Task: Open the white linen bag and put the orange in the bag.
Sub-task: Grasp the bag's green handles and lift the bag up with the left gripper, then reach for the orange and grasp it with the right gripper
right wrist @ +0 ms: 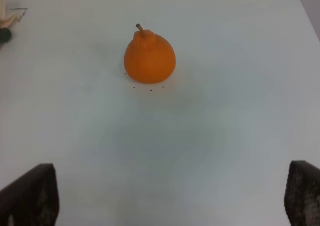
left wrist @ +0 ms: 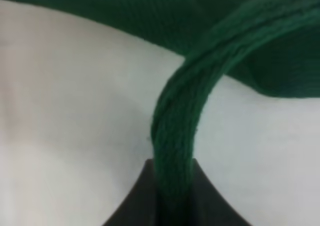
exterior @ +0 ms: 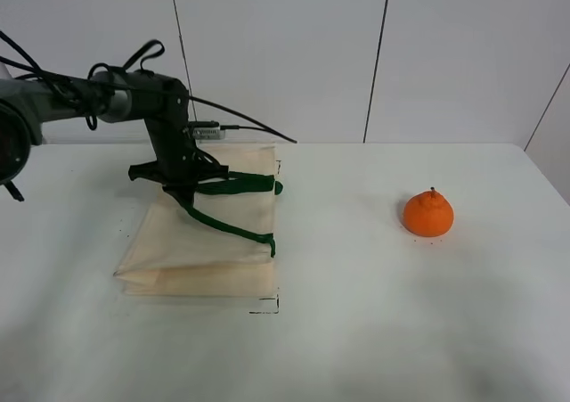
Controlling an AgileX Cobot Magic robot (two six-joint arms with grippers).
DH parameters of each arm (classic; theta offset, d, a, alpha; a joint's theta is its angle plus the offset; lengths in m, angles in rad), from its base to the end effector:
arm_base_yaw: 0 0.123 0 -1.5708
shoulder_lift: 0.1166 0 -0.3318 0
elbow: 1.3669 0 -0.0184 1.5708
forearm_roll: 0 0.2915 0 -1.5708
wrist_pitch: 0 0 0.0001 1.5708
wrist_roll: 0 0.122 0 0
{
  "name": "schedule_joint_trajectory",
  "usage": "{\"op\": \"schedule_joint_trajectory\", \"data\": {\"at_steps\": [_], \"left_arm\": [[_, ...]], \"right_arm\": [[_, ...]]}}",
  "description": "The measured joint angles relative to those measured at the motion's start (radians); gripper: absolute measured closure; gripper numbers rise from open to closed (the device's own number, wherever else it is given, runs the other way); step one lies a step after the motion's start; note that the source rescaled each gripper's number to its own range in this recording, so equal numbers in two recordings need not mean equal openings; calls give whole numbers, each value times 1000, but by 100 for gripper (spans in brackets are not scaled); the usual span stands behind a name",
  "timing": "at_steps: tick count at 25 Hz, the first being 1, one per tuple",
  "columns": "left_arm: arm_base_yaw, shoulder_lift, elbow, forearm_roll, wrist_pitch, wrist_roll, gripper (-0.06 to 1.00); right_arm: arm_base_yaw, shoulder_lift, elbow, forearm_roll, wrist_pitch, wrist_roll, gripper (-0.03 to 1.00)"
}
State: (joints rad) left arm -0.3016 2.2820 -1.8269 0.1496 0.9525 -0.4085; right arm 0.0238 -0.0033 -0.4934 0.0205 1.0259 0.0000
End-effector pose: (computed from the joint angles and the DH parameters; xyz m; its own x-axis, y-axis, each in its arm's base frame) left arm 0.5329 -0.1503 0.1426 -0.9604 -0.0296 -0.2772 -0.0399 0.9987 0.0316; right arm 0.0135 0.0025 0.2843 -0.4279 0.0004 -0.9038 -0.0351 0.9992 0.0171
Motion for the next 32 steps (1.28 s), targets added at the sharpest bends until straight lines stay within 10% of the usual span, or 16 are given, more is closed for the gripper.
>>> {"op": "schedule_joint_trajectory", "data": {"at_steps": [9, 17, 32], "left_arm": [[0, -187, -279, -87, 233, 134, 94], [0, -295, -414, -150, 238, 200, 94], [0, -322, -414, -157, 238, 203, 94]], "right_arm": [[0, 0, 0, 0, 0, 0, -3], [0, 57, -15, 1, -2, 0, -3], [0, 1323, -515, 2, -152, -12, -3]]}}
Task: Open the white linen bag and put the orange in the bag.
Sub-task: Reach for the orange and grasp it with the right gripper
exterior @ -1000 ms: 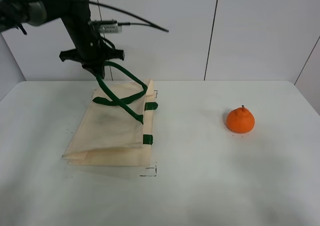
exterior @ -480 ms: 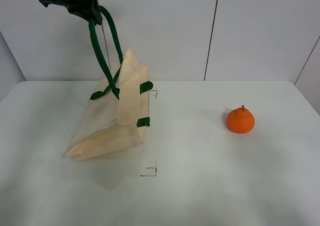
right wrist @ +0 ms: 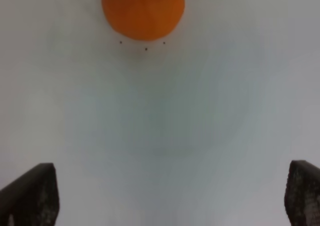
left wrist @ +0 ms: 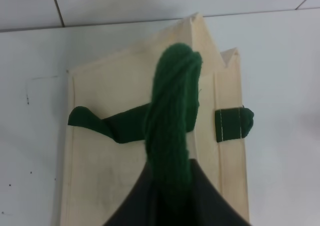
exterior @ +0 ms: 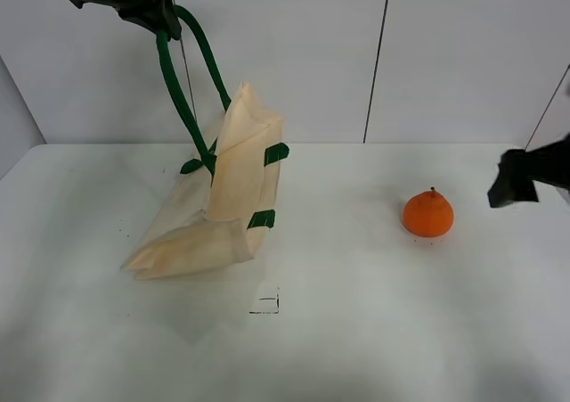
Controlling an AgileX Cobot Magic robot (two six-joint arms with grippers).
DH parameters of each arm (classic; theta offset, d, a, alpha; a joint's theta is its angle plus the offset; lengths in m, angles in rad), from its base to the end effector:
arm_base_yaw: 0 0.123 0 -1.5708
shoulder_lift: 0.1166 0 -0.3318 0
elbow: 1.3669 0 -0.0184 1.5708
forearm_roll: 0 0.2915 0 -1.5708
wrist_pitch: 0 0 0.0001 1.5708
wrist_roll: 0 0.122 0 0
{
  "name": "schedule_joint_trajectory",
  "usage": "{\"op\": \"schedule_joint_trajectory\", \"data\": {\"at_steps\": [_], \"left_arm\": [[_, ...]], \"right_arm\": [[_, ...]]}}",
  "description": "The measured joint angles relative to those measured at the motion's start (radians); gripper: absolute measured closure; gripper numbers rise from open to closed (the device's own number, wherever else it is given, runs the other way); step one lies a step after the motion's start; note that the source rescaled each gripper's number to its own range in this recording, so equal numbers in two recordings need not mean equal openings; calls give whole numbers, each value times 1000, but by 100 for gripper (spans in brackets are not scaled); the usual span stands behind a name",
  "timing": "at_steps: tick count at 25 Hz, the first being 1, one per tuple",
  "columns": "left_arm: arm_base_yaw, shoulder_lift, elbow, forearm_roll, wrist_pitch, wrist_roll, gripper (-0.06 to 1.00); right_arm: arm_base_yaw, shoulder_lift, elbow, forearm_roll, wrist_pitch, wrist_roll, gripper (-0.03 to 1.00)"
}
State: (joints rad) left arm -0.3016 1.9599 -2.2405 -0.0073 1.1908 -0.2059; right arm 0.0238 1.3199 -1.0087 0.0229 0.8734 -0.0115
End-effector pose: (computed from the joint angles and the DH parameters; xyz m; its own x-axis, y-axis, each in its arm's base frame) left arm 0.4858 -0.1520 0.4458 -0.7473 0.0156 -0.6643 0.1499 0.9779 -0.1457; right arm 0.2993 0.0093 0.2964 -0.8898 -0.0180 -0.4561 -0.0289 0.9994 0.0171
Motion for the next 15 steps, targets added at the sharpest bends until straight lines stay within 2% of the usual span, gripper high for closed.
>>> {"op": "schedule_joint_trajectory", "data": {"at_steps": [4, 9, 15], "left_arm": [[0, 0, 0, 0, 0, 0, 94], [0, 0, 0, 0, 0, 0, 94], [0, 0, 0, 0, 0, 0, 94]], "right_arm": [[0, 307, -251, 14, 40, -27, -3], [39, 570, -508, 27, 99, -63, -3], [76, 724, -620, 32, 127, -41, -3]]}}
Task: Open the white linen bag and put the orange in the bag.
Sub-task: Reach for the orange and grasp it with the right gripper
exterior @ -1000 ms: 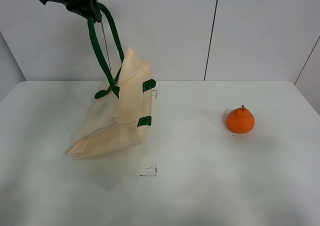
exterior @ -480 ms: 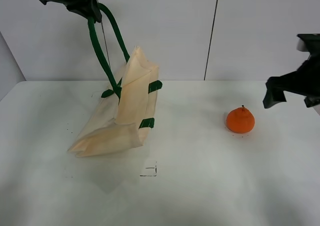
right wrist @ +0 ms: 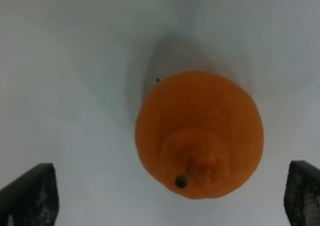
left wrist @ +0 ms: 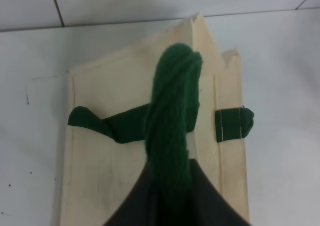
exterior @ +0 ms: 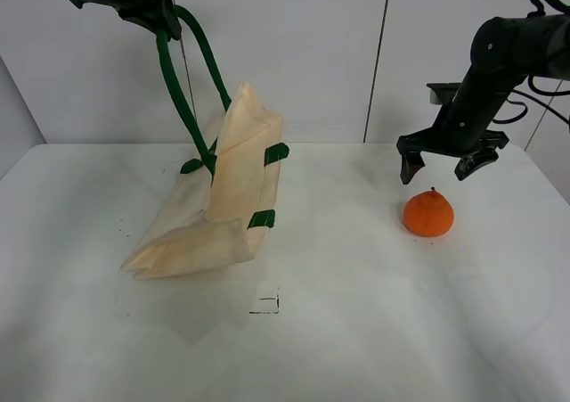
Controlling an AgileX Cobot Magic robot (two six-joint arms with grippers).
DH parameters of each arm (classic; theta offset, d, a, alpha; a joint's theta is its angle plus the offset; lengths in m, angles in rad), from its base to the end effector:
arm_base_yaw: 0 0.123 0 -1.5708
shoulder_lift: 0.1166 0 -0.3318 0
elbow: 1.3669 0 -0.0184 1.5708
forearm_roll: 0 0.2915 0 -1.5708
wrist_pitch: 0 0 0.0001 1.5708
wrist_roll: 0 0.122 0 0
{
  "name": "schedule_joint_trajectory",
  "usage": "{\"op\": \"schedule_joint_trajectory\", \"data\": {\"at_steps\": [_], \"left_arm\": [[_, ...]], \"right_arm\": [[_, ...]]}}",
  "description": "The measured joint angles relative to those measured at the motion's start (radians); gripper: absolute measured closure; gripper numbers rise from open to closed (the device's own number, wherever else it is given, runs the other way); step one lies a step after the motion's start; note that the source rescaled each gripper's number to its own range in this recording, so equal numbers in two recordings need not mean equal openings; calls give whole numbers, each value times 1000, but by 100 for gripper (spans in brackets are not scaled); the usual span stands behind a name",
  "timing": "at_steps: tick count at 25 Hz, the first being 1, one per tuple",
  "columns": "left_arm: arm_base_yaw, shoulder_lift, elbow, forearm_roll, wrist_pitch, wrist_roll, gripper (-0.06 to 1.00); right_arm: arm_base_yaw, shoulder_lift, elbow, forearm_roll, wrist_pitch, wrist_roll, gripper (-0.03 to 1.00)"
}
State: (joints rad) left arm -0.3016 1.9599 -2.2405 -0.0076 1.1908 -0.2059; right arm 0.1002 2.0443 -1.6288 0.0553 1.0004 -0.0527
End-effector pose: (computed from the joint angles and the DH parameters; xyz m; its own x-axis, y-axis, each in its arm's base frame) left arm 0.4858 -0.1520 0.4458 -0.7473 0.0155 -0.6643 0.1500 0.9778 -0.1460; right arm 0.4927 0.0552 0.2038 -0.9630 -0.1197 -0.2415 -0.1331 0.9903 0.0396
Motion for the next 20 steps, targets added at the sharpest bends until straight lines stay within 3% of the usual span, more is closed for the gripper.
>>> {"op": "schedule_joint_trajectory", "data": {"at_steps": [6, 13, 20], "left_arm": [[0, 0, 0, 0, 0, 0, 94], [0, 0, 0, 0, 0, 8, 94], [0, 0, 0, 0, 0, 12, 94]], "right_arm": [[0, 67, -3, -78, 16, 43, -3], [0, 140, -3, -55, -58, 46, -3], [0, 205, -3, -63, -65, 47, -2]]}}
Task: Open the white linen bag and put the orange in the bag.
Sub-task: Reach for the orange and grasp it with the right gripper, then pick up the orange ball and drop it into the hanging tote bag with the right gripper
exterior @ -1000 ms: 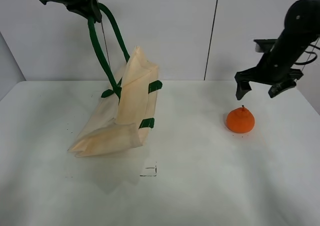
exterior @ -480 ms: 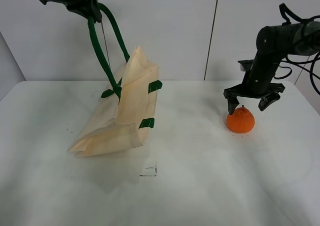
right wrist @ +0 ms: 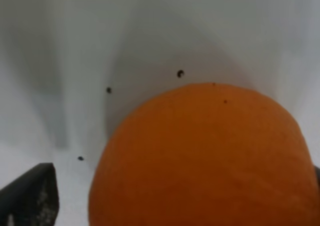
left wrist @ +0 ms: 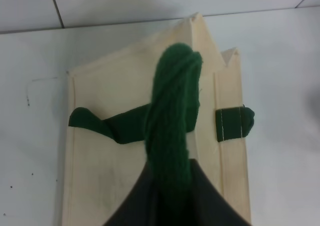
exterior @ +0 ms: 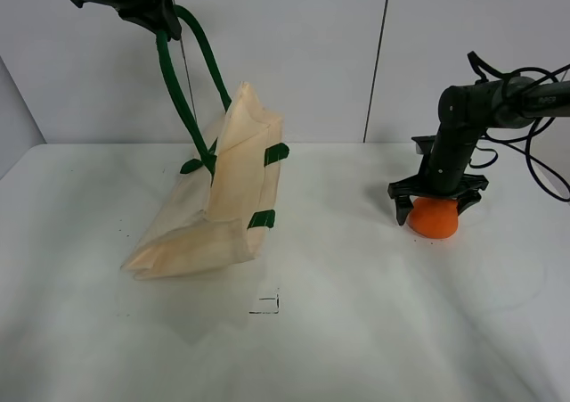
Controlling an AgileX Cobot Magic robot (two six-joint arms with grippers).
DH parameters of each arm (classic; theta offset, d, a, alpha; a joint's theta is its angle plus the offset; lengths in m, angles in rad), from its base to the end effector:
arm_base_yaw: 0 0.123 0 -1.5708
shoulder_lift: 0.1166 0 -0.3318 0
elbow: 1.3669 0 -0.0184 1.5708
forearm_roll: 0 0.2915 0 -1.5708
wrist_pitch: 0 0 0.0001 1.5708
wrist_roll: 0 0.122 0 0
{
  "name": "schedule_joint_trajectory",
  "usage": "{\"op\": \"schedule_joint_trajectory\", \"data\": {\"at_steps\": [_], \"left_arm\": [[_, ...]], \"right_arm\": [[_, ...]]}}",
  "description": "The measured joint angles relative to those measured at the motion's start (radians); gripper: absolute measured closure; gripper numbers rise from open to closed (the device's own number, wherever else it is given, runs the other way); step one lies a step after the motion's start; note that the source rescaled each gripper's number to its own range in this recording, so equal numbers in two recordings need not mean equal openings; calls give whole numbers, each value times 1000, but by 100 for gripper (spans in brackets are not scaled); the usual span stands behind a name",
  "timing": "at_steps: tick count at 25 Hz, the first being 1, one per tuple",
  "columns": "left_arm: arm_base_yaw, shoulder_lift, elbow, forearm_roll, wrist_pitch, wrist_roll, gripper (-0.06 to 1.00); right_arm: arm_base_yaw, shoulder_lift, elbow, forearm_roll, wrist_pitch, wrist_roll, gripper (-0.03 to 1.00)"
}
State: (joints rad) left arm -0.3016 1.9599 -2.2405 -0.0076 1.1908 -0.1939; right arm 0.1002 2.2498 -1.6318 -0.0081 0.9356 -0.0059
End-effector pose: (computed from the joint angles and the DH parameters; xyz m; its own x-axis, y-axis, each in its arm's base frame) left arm 0.4858 -0.1520 0.4458 -0.7455 0.0272 -0.6660 0.1590 0.9776 -0.1380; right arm 0.5079 0.0503 0.1022 -0.9884 -0.1101 -0.1042 -0.1099 0.9939 -0.0076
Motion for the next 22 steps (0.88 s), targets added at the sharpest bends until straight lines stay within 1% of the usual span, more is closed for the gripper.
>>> {"op": "schedule_joint_trajectory", "data": {"at_steps": [1, 2, 3, 4, 5, 6, 7, 10, 13, 14, 17, 19, 21, 22], "left_arm": [[0, 0, 0, 0, 0, 0, 94], [0, 0, 0, 0, 0, 0, 94], [0, 0, 0, 0, 0, 0, 94], [0, 0, 0, 0, 0, 0, 94], [0, 0, 0, 0, 0, 0, 94], [0, 0, 0, 0, 0, 0, 94], [0, 0, 0, 0, 0, 0, 94], [0, 0, 0, 0, 0, 0, 94], [0, 0, 0, 0, 0, 0, 94], [0, 0, 0, 0, 0, 0, 94], [0, -1, 0, 0, 0, 0, 94], [0, -8, 0, 0, 0, 0, 94], [0, -19, 0, 0, 0, 0, 94], [0, -23, 0, 0, 0, 0, 94]], "right_arm": [[-1, 0, 0, -1, -1, 0, 2], [-1, 0, -2, -2, -1, 0, 12], [-1, 0, -8, -3, 2, 0, 25], [-1, 0, -13, -3, 6, 0, 46], [-1, 0, -21, -2, 17, 0, 69], [-1, -2, -34, -2, 31, 0, 89], [-1, -6, -48, -2, 44, 0, 97], [-1, -21, -121, 8, 106, -3, 96], [1, -48, -238, 76, 166, -4, 96], [1, -62, -279, 113, 186, -5, 96], [2, -90, -437, 273, 252, -27, 96], [2, -94, -512, 420, 267, -47, 96], [7, -94, -560, 542, 271, -53, 96], [14, -94, -570, 584, 270, -53, 96]]}}
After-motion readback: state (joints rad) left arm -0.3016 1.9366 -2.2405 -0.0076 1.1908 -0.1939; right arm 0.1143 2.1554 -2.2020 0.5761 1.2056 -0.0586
